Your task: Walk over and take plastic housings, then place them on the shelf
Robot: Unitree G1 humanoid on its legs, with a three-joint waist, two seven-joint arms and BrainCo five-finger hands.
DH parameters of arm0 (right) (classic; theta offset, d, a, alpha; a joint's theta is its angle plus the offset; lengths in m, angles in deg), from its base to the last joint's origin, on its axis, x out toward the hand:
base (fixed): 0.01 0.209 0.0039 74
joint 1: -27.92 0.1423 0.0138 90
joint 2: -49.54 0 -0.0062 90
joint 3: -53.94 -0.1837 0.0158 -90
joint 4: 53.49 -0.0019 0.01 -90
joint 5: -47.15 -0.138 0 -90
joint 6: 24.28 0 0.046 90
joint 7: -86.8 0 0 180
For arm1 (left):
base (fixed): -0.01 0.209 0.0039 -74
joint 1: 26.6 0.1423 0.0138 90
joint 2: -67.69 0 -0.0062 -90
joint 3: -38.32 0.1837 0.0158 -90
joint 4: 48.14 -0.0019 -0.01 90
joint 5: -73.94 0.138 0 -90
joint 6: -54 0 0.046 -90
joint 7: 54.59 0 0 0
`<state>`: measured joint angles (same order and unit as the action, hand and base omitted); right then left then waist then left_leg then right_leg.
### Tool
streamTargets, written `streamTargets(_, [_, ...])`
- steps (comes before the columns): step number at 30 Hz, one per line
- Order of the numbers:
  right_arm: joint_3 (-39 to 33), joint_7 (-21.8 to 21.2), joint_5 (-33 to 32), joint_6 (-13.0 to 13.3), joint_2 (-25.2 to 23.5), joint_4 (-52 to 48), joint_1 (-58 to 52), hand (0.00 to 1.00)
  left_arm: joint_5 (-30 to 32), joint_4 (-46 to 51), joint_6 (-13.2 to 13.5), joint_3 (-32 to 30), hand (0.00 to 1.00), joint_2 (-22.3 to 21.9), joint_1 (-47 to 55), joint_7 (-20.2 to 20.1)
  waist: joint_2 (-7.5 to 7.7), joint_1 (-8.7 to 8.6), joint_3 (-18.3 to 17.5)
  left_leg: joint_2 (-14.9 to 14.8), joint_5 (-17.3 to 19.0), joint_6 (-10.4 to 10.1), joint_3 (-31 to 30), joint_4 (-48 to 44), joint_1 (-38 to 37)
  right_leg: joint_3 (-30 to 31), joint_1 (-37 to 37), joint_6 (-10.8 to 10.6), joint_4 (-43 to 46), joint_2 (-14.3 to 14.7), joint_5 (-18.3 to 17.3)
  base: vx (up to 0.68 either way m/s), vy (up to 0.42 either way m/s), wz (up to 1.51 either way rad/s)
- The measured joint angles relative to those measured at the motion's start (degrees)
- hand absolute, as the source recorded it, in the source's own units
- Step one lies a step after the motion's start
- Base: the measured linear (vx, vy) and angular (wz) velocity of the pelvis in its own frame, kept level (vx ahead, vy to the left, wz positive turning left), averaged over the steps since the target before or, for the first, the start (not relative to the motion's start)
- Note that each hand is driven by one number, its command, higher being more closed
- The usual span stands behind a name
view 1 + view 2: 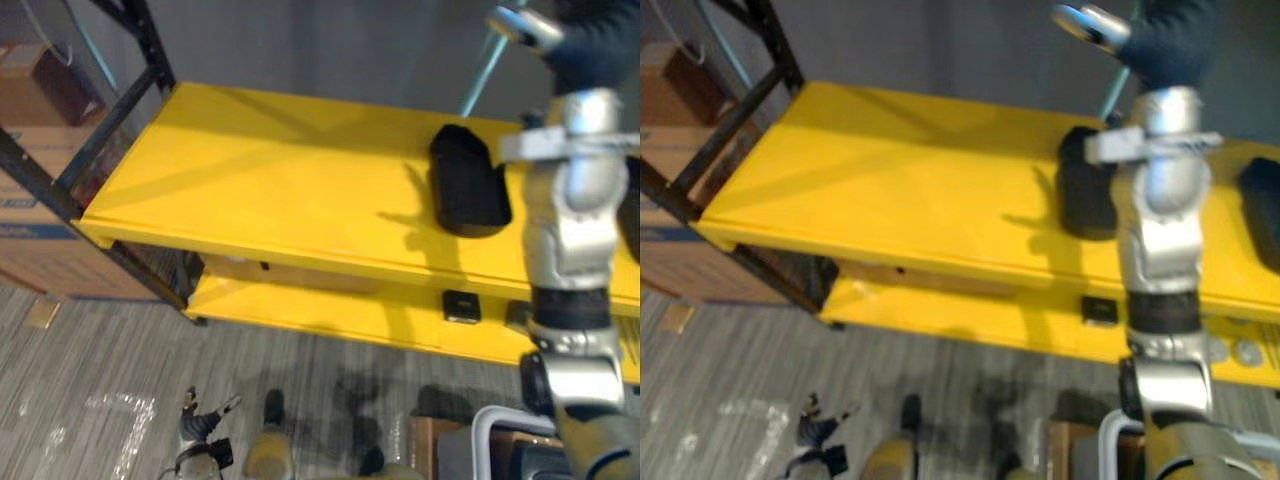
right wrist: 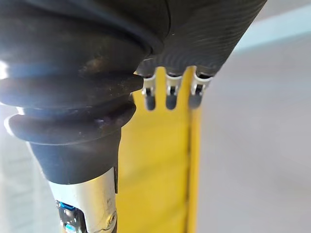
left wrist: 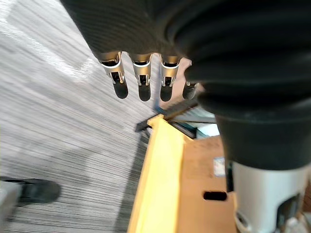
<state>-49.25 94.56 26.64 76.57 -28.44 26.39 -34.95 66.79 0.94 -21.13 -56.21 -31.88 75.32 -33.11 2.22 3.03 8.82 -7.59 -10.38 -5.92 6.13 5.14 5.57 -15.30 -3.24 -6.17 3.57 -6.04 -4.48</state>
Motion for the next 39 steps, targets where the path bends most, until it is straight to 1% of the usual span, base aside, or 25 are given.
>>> streamTargets(1, [-0.83, 0.19, 0.0, -0.02, -0.53, -0.15, -2.85, 0.0, 0.53, -0.3, 0.01, -0.01, 0.0, -0.02, -0.03, 0.13, 0.1, -0.75, -0.29, -0.12, 0.01, 0.0, 0.43, 0.02, -0.17, 0.41, -0.02, 0.05, -0.2, 0.08, 0.25, 0.04, -0.006, -0.41])
streamTargets(4, [-4.58, 1.6, -0.82, -0.96, -6.03, -0.49, -18.07, 0.0, 0.95, -1.61, 0.01, -0.22, 0.0, -0.75, -0.14, 0.94, 0.37, -2.8, -1.23, -1.3, 0.58, -0.41, 3.1, 0.03, -1.65, 3.21, 0.12, 0.45, -0.91, 0.82, 1.12, 0.0, -0.017, -0.44])
streamTargets(5, [-5.07, 1.58, -2.22, -0.94, -7.23, -0.48, -20.56, 0.0, 0.96, -1.95, 0.01, -0.46, 0.0, -1.03, -0.15, 1.04, 0.41, -3.32, -1.59, -1.51, 0.6, -0.45, 3.71, 0.03, -1.65, 3.58, 0.26, 0.48, -1.02, 1.01, 1.14, 0.0, -0.025, -0.38])
streamTargets(7, [-6.69, 1.54, -7.13, -0.6, -12.74, -0.22, -29.05, 0.0, 1.19, -3.21, -0.05, -1.62, 0.0, -2.59, -0.14, 2.07, 0.41, -4.7, -2.08, -2.46, 0.87, -0.81, 5.62, 0.04, -2.52, 5.05, 0.62, 0.78, -1.01, 1.36, 1.36, -0.01, -0.02, -0.41])
streamTargets(8, [-6.77, 1.63, -7.59, -0.55, -14.0, -0.16, -30.71, 0.0, 1.58, -3.37, -0.1, -1.58, 0.0, -2.88, 0.04, 2.14, 0.43, -5.02, -2.11, -2.65, 0.99, -0.95, 6.06, 0.04, -2.89, 5.7, 0.62, 0.85, -0.98, 1.5, 1.42, -0.01, -0.023, -0.48])
streamTargets(10, [-6.74, 2.8, -7.88, 0.67, -18.91, 0.11, -37.09, 0.0, 3.85, -3.5, -0.61, -1.53, 0.0, -4.61, 0.72, 2.11, 0.48, -6.11, -2.55, -3.13, 1.32, -1.14, 7.84, 0.04, -3.85, 7.21, 0.65, 1.01, -0.91, 1.78, 1.64, -0.01, -0.019, -0.36])
streamTargets(14, [-5.78, 3.65, -7.91, 3.22, -25.23, 1.65, -42.93, 0.0, 8.02, -3.1, -2.52, -1.48, 0.0, -6.69, 2.05, 1.68, 0.9, -6.98, -3.73, -3.47, 2.35, -1.24, 10.27, 0.04, -4.65, 9.11, 1.13, 0.7, -0.84, 1.89, 2.01, -0.01, 0.0, -0.3])
streamTargets(16, [-5.65, 3.69, -8.07, 4.64, -26.67, 1.49, -44.27, 0.0, 10.26, -2.92, -4.44, -1.23, 0.0, -6.85, 1.87, 0.02, 0.85, -7.07, -3.87, -3.76, 2.54, -1.3, 11.65, 0.05, -4.95, 9.65, 1.22, 0.39, -1.05, 1.72, 2.26, -0.02, 0.009, -0.22])
streamTargets(17, [-5.22, 4.73, -8.0, 4.76, -26.66, 1.39, -44.34, 0.0, 12.62, -2.99, -6.97, -0.82, 0.0, -6.64, 1.64, -2.63, 0.9, -7.07, -4.11, -3.88, 2.68, -1.28, 13.49, 0.05, -5.76, 10.95, 1.43, 0.26, -1.16, 1.65, 2.57, -0.01, 0.02, -0.32])
streamTargets(19, [-4.86, 5.94, -8.0, 4.75, -26.74, 0.44, -44.42, 0.0, 15.1, -3.26, -9.46, 0.71, 0.0, -5.58, 1.64, -5.62, 0.98, -7.11, -4.7, -3.92, 2.83, -1.32, 15.01, 0.05, -5.77, 12.25, 1.93, 0.18, -1.4, 1.6, 2.8, -0.02, 0.024, -0.39])
streamTargets(20, [-4.7, 7.12, -7.93, 4.74, -26.71, -1.12, -44.31, 0.0, 16.77, -3.65, -12.07, 2.29, 0.0, -4.49, 1.18, -9.54, 0.78, -7.44, -5.24, -4.02, 2.87, -1.32, 16.7, 0.06, -6.11, 13.68, 3.06, 0.15, -1.47, 1.59, 2.92, -0.01, 0.02, -0.41])
streamTargets(21, [-4.7, 7.57, -7.88, 4.72, -26.65, -1.58, -44.22, 0.0, 17.43, -3.75, -12.82, 2.92, 0.0, -4.28, 0.82, -10.88, 0.8, -7.62, -5.25, -4.04, 2.88, -1.31, 17.35, 0.06, -6.29, 14.08, 3.28, 0.09, -1.43, 1.6, 3.01, 0.0, 0.024, -0.52])
streamTargets(23, [-4.81, 8.78, -7.93, 4.32, -26.45, -2.5, -44.02, 0.0, 19.99, -5.29, -15.57, 7.85, 0.0, -2.86, -1.07, -16.55, 1.31, -9.31, -5.3, -4.23, 3.23, -1.48, 20.76, 0.07, -7.48, 17.23, 4.11, -0.22, -1.42, 1.77, 3.58, 0.0, 0.02, -0.62])
streamTargets(24, [-4.81, 8.78, -7.93, 4.23, -26.28, -2.5, -43.99, 0.0, 21.04, -5.3, -16.27, 9.47, 0.0, -2.44, -1.45, -18.06, 1.56, -9.92, -5.38, -4.31, 3.33, -1.59, 21.62, 0.07, -7.61, 17.98, 4.3, -0.2, -1.44, 1.9, 3.72, 0.0, 0.012, -0.69])
streamTargets(25, [-5.18, 8.91, -7.94, 3.97, -26.03, -2.53, -44.38, 0.0, 22.75, -5.7, -17.04, 12.9, 0.0, -1.63, -2.34, -20.43, 1.82, -11.23, -5.66, -4.45, 3.57, -1.74, 23.03, 0.07, -7.74, 19.35, 4.79, -0.3, -1.58, 2.09, 4.25, 0.0, 0.001, -0.52])
streamTargets(28, [-7.48, 8.45, -8.1, 3.85, -25.73, -2.52, -47.23, 0.0, 25.28, -5.71, -19.83, 21.74, 0.0, -0.54, -3.82, -24.79, 2.64, -14.06, -6.5, -4.87, 3.92, -2.33, 26.58, 0.08, -8.74, 22.58, 6.07, -0.55, -2.03, 2.76, 5.41, 0.06, -0.01, -0.61])
streamTargets(31, [-9.36, 5.83, -8.44, 4.03, -24.86, -2.31, -49.7, 0.0, 23.07, -5.55, -22.88, 26.73, 0.0, -0.8, -4.39, -25.45, 2.8, -16.76, -6.72, -5.26, 4.44, -3.03, 29.06, 0.0, -10.87, 26.69, 6.21, -0.13, -2.18, 3.91, 6.48, 0.07, -0.017, -0.65])
streamTargets(32, [-9.6, 4.88, -8.88, 4.11, -24.61, -2.18, -50.04, 0.0, 22.17, -5.41, -23.35, 27.66, 0.0, -0.94, -4.48, -25.13, 2.77, -16.9, -6.7, -5.23, 4.69, -3.37, 28.95, -0.27, -11.37, 27.34, 6.34, -0.17, -2.15, 4.16, 6.6, 0.04, -0.014, -0.66])
streamTargets(33, [-9.53, 3.22, -9.83, 4.11, -23.99, -1.76, -50.01, 0.0, 20.36, -4.77, -23.92, 28.35, 0.0, -1.1, -4.19, -24.33, 2.73, -16.63, -7.08, -5.01, 5.96, -4.05, 26.0, -1.64, -11.38, 29.37, 7.39, 0.04, -1.76, 5.17, 6.78, 0.06, -0.052, -1.02])
streamTargets(34, [-8.63, 1.49, -10.27, 4.19, -22.63, -1.46, -48.43, 0.0, 18.32, -3.2, -24.55, 28.34, 0.0, -1.1, -3.93, -23.17, 2.14, -15.9, -6.75, -5.86, 10.85, -4.44, 16.17, -5.42, -10.65, 31.91, 8.29, 0.27, -1.05, 6.46, 7.06, 0.04, -0.036, -1.17])
streamTargets(35, [-7.96, 0.64, -10.25, 4.44, -21.62, -1.24, -47.12, 0.0, 17.54, -2.51, -25.04, 28.34, 0.0, -1.15, -3.82, -22.49, 1.3, -15.17, -6.2, -6.31, 13.5, -5.16, 11.99, -7.45, -9.87, 33.27, 8.54, 0.18, -1.06, 7.15, 7.17, 0.0, 0.001, -1.11])
streamTargets(36, [-6.53, -0.37, -10.27, 5.21, -20.43, 0.34, -45.01, 0.0, 15.65, -1.66, -25.92, 28.56, 0.0, -1.26, -3.78, -21.54, 1.08, -14.98, -5.45, -5.97, 16.7, -4.96, 8.13, -12.22, -8.08, 34.61, 8.77, -0.08, -0.82, 7.45, 7.52, -0.07, 0.063, -0.72])
streamTargets(37, [-5.07, -0.49, -10.28, 5.67, -19.13, 1.8, -42.87, 0.0, 13.78, 0.36, -26.35, 28.5, 0.0, -1.51, -3.26, -20.38, 0.38, -14.47, -5.05, -5.74, 19.9, -5.51, 3.95, -15.87, -6.35, 35.83, 9.46, -0.35, -0.06, 7.98, 7.43, -0.09, 0.087, -0.49])
streamTargets(38, [-4.33, -0.48, -10.29, 5.66, -18.92, 2.43, -41.62, 0.0, 13.64, 0.98, -26.39, 28.43, 0.0, -1.4, -3.17, -20.11, 0.01, -14.32, -4.82, -5.71, 20.85, -5.44, 3.87, -17.41, -5.78, 35.93, 9.46, -0.49, 0.13, 7.87, 7.49, -0.11, 0.113, -0.25])
streamTargets(39, [-2.77, -0.38, -10.28, 5.71, -18.91, 2.54, -39.98, 0.0, 13.4, 1.78, -26.41, 28.36, 0.0, -1.18, -3.06, -19.87, 0.16, -13.56, -4.03, -5.46, 22.03, -5.34, 3.87, -19.19, -5.17, 36.11, 9.52, -0.58, 0.28, 7.47, 7.43, -0.14, 0.133, -0.05])
